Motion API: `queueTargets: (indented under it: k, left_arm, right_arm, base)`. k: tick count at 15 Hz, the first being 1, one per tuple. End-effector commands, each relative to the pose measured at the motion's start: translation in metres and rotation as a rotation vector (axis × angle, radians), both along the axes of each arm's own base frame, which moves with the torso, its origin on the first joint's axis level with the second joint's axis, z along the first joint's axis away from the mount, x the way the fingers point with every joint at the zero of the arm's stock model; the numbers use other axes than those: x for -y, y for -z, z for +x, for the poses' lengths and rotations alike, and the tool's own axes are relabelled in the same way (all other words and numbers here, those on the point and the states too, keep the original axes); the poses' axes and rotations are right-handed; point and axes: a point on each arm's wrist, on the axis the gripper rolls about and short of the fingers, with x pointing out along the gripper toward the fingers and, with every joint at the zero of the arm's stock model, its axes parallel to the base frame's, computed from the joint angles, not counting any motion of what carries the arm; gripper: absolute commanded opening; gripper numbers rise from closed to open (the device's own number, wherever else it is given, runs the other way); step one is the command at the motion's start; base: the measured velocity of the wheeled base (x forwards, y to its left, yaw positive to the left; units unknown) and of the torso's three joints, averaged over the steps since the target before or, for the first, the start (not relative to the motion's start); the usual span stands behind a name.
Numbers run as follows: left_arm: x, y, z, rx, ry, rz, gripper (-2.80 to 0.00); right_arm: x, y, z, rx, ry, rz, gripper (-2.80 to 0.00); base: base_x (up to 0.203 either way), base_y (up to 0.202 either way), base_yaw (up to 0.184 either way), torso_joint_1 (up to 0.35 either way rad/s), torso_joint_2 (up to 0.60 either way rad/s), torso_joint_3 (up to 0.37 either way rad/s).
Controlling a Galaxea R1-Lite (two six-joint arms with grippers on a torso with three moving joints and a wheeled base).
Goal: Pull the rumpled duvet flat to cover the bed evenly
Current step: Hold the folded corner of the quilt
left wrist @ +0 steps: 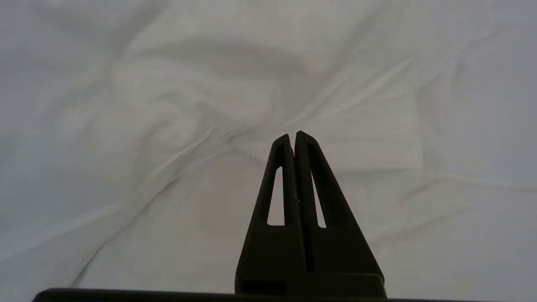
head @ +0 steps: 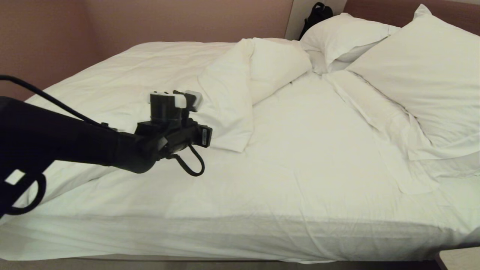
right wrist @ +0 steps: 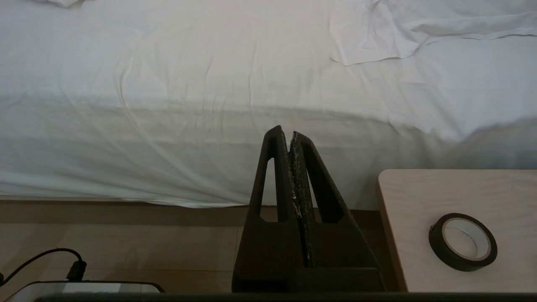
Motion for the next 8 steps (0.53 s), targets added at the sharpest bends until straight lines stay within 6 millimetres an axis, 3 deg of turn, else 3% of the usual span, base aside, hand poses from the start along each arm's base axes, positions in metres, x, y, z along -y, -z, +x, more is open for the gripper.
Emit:
queueTargets:
  k: [1,8]
  left_arm:
    - [0.031,0.018,0.014,-0.008,0.052,0.017,-2.8]
    - [0.083,0.041,0.01,-0.034,0.137,0.065,-2.8]
  right_arm:
    - [0.0,0.0,0.0,0.0,0.0,0.0,-2.8]
    - [0.0,0.0,0.0,0.0,0.0,0.0,-2.8]
  base:
    - [0.0,0.0,0.0,0.0,0.0,0.0]
    - [0.0,0.0,0.0,0.0,0.0,0.0]
